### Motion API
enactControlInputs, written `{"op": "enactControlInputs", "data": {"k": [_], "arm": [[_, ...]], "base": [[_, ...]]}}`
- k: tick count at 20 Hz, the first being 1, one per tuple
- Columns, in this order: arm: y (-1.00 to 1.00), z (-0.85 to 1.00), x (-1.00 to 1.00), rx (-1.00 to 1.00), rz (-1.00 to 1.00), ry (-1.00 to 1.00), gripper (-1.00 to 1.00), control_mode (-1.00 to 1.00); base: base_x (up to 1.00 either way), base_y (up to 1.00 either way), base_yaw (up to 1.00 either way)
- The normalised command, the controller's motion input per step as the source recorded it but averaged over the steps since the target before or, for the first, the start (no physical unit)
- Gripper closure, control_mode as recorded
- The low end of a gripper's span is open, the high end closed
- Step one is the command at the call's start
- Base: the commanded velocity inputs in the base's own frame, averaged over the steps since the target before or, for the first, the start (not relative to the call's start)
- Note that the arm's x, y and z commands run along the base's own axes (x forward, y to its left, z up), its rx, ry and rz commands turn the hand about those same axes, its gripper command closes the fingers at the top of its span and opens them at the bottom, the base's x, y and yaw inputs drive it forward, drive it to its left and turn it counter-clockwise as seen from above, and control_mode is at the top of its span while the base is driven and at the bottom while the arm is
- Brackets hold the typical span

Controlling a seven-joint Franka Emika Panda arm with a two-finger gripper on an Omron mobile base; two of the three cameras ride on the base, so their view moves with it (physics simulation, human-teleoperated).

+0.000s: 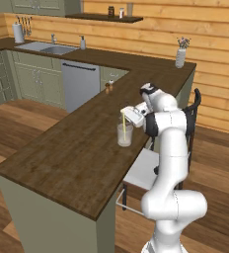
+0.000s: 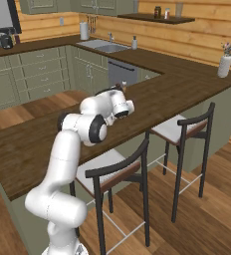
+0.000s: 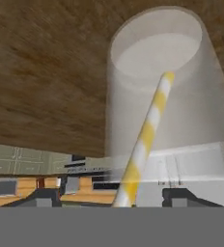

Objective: Take a straw from the drawer in front and place it inside the glass cup on the dining counter.

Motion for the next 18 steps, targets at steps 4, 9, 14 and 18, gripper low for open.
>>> {"op": "enactControlInputs", "data": {"k": [4,9,14,18], "arm": [[-0.04,0.54,-0.02,-0.10,0.00,-0.30,-1.00,-1.00],[-0.01,0.99,-0.32,-0.09,-0.01,-0.48,-1.00,-1.00],[-0.04,0.21,-0.98,-0.18,-0.01,-0.97,-1.00,-1.00],[-0.05,0.00,-1.00,-0.23,-0.01,-1.00,-1.00,-1.00]], "base": [[0.00,0.00,0.00],[0.00,0.00,0.00],[0.00,0.00,0.00],[0.00,0.00,0.00]]}}
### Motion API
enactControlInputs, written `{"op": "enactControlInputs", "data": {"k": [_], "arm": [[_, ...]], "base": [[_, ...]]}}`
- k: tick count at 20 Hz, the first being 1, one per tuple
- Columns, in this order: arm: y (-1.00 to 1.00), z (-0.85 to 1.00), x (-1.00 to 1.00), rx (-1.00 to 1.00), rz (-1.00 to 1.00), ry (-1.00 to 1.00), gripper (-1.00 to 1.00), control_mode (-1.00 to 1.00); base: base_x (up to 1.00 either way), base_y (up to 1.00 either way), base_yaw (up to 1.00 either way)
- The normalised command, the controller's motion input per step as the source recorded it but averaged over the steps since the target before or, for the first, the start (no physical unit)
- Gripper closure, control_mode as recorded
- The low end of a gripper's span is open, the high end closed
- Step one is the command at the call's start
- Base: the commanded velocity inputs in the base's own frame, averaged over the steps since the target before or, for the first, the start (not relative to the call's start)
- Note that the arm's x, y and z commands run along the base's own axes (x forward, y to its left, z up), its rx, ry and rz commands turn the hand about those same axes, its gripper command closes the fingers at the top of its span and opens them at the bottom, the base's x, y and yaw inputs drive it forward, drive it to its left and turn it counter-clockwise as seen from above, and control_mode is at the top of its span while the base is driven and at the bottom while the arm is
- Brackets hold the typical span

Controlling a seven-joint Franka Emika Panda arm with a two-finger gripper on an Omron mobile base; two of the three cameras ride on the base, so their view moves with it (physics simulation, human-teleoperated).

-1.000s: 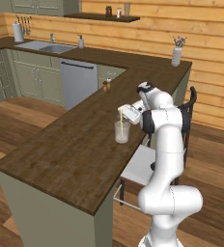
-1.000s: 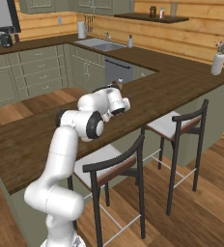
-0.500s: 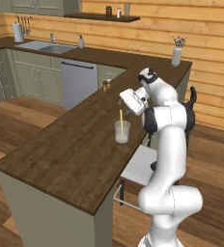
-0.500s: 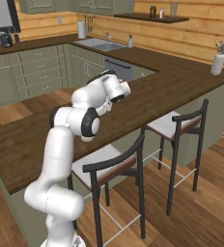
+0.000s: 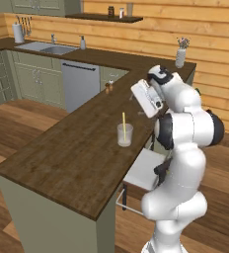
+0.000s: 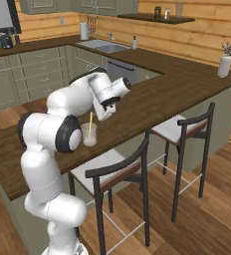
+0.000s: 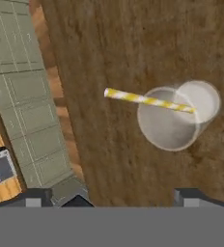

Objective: Take a straw from the drawer in front and place it inside the glass cup on the dining counter.

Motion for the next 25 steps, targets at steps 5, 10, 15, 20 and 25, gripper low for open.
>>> {"op": "enactControlInputs", "data": {"k": [5,10,15,20,25], "arm": [[-0.01,-0.02,-1.00,-0.20,-0.01,-1.00,-1.00,-1.00],[0.00,-0.31,-1.00,-0.22,0.00,-0.99,-1.00,-1.00],[0.07,-0.32,-0.92,-0.31,0.00,-0.58,-1.00,-1.00],[0.31,-0.30,-0.54,-0.51,0.03,-0.14,-1.00,-1.00],[0.68,-0.28,-0.24,-0.69,0.00,0.00,-1.00,-1.00]], "base": [[0.00,0.00,0.00],[0.00,0.00,0.00],[0.00,0.00,0.00],[0.00,0.00,0.00],[0.00,0.00,0.00]]}}
